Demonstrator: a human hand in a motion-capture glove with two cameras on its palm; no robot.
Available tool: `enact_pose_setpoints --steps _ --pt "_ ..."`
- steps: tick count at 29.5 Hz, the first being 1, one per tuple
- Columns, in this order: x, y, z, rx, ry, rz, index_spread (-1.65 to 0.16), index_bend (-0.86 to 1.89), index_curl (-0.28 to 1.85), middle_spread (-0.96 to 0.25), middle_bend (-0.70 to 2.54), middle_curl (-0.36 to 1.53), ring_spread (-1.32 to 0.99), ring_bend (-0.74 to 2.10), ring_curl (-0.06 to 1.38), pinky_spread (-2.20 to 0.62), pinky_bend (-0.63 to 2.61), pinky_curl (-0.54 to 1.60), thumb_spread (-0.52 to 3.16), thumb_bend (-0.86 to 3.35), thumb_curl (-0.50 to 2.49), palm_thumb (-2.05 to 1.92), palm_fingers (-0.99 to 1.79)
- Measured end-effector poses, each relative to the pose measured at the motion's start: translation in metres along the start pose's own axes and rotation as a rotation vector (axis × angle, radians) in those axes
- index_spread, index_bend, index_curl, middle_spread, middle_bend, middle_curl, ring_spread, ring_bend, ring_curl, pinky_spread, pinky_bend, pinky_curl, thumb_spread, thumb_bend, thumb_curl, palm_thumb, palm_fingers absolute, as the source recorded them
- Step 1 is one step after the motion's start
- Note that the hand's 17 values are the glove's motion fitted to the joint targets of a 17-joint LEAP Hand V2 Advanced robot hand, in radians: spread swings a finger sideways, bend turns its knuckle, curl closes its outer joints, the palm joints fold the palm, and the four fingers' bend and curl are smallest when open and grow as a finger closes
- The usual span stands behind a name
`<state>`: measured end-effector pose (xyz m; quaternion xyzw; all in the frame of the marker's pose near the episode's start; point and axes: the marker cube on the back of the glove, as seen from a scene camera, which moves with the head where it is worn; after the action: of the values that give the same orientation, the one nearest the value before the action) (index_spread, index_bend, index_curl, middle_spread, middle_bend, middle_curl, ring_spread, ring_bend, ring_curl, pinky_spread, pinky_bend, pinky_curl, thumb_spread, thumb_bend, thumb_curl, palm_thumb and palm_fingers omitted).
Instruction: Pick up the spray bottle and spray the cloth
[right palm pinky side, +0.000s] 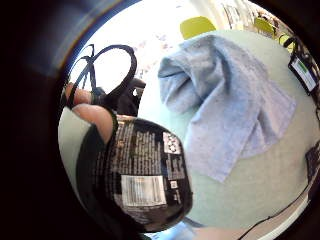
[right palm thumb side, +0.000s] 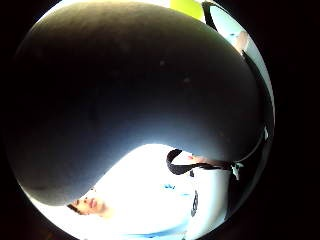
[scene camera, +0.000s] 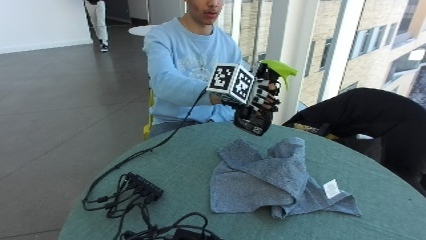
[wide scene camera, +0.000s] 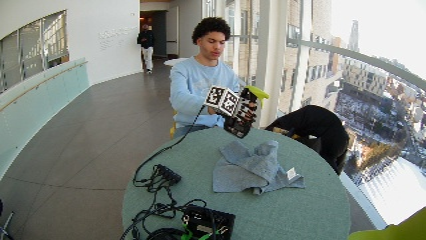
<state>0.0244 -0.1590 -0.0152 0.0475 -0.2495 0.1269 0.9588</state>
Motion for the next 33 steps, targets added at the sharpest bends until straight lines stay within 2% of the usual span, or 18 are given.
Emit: enact_pose_setpoints --steps 11,17,26,33 --pt "-0.024 -0.031 0.102 0.032 -0.183 -0.146 -0.25 0.17 0.45 -0.08 0.40 0.45 -0.09 0.42 0.39 -0.05 0.29 0.39 1.02 -0.03 0.44 0.82 1.18" --pt "-0.028 -0.045 0.145 0.017 -0.243 -0.172 -0.25 0.17 0.45 -0.08 0.39 0.45 -0.09 0.41 0.39 -0.05 0.27 0.39 1.03 -0.03 0.42 0.79 1.17" --pt "-0.020 -0.054 0.180 0.021 -0.275 -0.178 -0.25 0.16 0.45 -0.08 0.38 0.45 -0.09 0.41 0.39 -0.04 0.26 0.38 1.04 -0.02 0.40 0.78 1.18" --pt "-0.018 -0.055 0.185 0.005 -0.295 -0.180 -0.25 0.16 0.45 -0.09 0.38 0.45 -0.09 0.40 0.39 -0.04 0.25 0.38 1.03 -0.02 0.38 0.78 1.18"
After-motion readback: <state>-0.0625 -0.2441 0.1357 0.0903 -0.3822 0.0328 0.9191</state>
